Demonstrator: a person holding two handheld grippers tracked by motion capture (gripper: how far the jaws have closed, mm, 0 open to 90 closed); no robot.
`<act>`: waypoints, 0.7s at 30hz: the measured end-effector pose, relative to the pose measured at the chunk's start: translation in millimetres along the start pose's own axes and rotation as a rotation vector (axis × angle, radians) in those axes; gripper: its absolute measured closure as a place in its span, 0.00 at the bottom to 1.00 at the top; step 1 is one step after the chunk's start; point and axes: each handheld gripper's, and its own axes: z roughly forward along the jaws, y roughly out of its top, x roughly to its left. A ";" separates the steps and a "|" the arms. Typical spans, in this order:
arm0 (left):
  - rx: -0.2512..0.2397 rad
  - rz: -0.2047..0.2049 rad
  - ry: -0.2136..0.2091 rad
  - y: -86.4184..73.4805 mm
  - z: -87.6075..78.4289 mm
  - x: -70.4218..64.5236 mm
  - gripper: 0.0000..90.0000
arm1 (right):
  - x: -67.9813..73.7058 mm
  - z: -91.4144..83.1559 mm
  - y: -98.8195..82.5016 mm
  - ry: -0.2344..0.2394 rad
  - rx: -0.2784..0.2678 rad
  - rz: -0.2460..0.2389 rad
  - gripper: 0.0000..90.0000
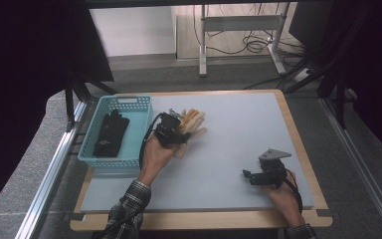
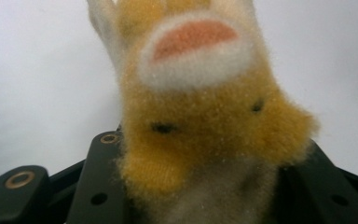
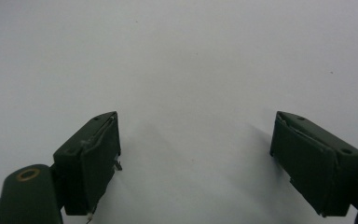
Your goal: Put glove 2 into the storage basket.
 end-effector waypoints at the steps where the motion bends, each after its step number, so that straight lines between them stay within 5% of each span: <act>1: -0.003 -0.004 0.007 1.2 -4.6 3.0 0.61 | 0.0 0.0 0.0 0.000 0.000 0.000 0.17; 10: -0.028 -0.062 0.083 5.1 -43.6 38.8 0.61 | 0.1 0.0 0.0 -0.001 0.000 0.000 0.17; 21: -0.025 -0.176 0.206 -14.6 -77.6 94.4 0.61 | 0.1 0.1 0.0 -0.001 -0.001 -0.001 0.17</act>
